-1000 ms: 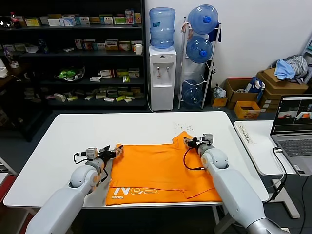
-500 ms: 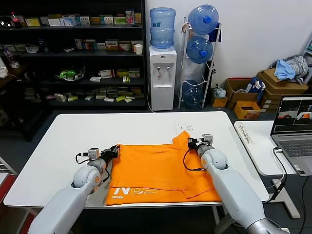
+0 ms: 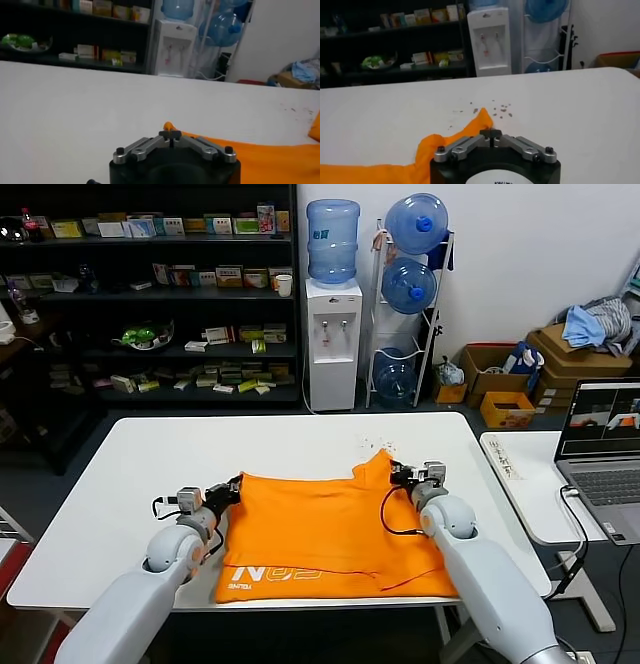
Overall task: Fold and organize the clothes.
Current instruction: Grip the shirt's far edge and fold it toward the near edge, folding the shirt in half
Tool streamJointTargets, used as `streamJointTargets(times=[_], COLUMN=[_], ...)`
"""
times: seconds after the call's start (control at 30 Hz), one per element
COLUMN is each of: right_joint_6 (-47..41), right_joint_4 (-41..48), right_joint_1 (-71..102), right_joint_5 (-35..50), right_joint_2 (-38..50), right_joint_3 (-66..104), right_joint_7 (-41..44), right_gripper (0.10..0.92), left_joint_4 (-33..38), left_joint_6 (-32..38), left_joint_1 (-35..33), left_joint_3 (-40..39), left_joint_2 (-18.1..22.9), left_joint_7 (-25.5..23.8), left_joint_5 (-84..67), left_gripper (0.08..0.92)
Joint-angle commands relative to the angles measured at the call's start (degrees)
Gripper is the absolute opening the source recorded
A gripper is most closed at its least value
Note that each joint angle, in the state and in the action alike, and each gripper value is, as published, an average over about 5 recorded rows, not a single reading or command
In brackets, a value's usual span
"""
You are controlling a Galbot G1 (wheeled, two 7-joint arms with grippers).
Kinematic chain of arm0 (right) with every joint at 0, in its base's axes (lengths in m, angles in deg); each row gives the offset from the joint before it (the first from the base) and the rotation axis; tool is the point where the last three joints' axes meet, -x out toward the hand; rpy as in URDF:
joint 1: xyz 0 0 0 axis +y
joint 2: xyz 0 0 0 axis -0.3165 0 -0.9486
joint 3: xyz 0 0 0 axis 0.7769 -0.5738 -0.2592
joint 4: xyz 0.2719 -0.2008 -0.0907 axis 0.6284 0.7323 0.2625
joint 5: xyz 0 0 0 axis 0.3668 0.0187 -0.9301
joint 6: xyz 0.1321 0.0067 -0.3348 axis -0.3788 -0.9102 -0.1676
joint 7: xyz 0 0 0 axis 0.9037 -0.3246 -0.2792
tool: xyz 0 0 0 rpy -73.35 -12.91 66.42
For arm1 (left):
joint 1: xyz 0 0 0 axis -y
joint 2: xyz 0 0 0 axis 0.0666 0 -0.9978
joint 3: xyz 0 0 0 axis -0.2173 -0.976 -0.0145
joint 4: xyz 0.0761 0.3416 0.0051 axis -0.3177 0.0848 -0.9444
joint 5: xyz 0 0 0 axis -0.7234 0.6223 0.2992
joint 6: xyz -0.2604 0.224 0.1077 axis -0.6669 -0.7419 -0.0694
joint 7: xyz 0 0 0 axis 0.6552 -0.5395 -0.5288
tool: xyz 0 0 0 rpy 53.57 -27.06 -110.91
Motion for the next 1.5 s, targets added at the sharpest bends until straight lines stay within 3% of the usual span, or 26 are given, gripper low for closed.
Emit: streamJointTargets(times=[0.03, 0.27, 0.6, 1.5], right_joint_6=[0.0, -4.0, -6.2, -10.6], right_joint_4=[-15.2, -27.8, -37.3, -44.5], right_joint_1=[9.7, 19.3, 30.1, 35.8], right_joint_5=[2.1, 5.1, 7.4, 8.6], right_joint_2=[5.6, 11.9, 15.1, 16.7], right_joint_3=[1.2, 4.5, 10.7, 13.5], right_joint_7=[-3.6, -8.0, -10.4, -14.1], right_gripper=[0.125, 0.125, 0.125, 0.131], left_joint_4=[13.7, 23.2, 27.4, 32.8], left_joint_6=[2.5, 1.1, 1.1, -1.1], left_joint_1=[-8.2, -16.1, -22.8, -30.1], left_joint_3=[2.9, 4.1, 5.5, 8.8], left_joint_2=[-3.0, -5.4, -5.2, -5.5], left_joint_7=[1.8, 4.6, 7.2, 9.2], left_joint_5=[4.0, 4.0, 6.1, 6.8], left_gripper=[0.094, 0.094, 0.094, 0.094])
